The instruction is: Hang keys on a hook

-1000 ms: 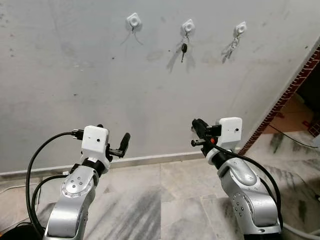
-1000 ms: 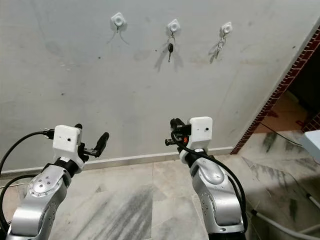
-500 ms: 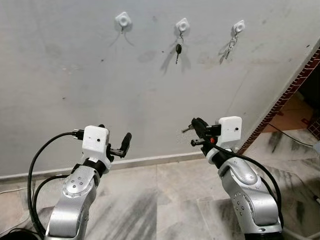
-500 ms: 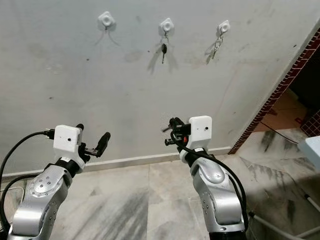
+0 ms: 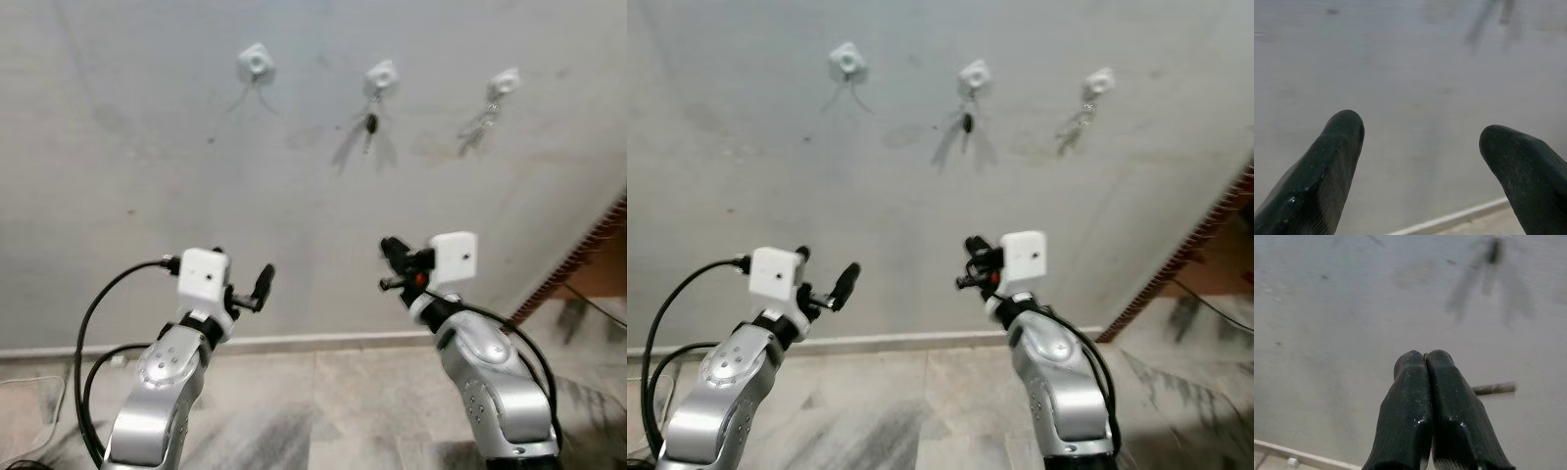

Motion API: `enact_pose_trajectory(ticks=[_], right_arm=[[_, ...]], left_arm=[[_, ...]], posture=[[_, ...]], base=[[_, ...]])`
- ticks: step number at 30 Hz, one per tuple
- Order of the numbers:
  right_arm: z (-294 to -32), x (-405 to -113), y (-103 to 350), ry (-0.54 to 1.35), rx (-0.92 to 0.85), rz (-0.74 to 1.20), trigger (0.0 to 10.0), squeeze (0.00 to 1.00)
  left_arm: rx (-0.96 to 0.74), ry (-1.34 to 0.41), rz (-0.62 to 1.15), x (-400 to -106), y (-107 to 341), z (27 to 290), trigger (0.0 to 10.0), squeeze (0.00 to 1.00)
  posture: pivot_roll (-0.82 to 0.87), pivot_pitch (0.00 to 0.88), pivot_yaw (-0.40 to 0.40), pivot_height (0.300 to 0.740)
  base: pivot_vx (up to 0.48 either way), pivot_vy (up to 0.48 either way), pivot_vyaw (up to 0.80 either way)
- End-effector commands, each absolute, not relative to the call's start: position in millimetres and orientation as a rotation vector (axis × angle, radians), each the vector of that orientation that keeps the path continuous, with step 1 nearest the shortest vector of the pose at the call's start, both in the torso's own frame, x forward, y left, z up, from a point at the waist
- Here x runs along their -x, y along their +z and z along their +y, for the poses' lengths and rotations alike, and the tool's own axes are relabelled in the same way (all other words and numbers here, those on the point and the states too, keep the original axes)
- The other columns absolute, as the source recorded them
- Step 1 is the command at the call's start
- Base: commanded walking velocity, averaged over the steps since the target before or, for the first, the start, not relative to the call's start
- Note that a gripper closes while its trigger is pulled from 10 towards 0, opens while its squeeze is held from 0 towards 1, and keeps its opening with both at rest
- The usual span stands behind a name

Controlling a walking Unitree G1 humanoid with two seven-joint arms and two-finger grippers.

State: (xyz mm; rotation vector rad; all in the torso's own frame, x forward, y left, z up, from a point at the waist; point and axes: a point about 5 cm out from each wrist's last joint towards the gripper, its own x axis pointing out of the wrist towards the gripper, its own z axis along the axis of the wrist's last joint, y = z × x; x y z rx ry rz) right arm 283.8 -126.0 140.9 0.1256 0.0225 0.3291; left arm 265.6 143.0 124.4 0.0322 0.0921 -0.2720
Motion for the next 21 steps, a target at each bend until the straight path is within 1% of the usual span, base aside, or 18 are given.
enact_pose_trajectory(ticks=[1, 6, 13, 21], right_arm=[[-120.7, -284.6, 145.9, 0.353, -0.121, 0.001, 10.0, 0.00], [-120.3, -285.4, 145.6, 0.351, -0.129, 0.003, 10.0, 0.00], [-121.1, -285.9, 145.2, 0.342, -0.136, 0.004, 10.0, 0.00], [-121.5, -287.0, 145.3, 0.338, -0.140, 0.001, 10.0, 0.00]], left_arm=[[-0.039, -0.263, 0.084, -265.7, 127.2, 147.0, 10.0, 0.00], [-0.042, -0.263, 0.085, -266.2, 127.3, 146.8, 10.0, 0.00], [-0.046, -0.267, 0.086, -267.0, 127.2, 146.7, 10.0, 0.00], [-0.041, -0.276, 0.091, -268.4, 126.5, 145.7, 10.0, 0.00]], posture=[[0.17, 0.000, -0.102, 0.740], [0.17, 0.000, -0.100, 0.740], [0.17, 0.000, -0.098, 0.740], [0.18, 0.000, -0.098, 0.740]], base=[[0.398, 0.000, 0.80], [0.395, 0.000, 0.62], [0.379, 0.000, 0.00], [0.295, 0.000, 0.00]])
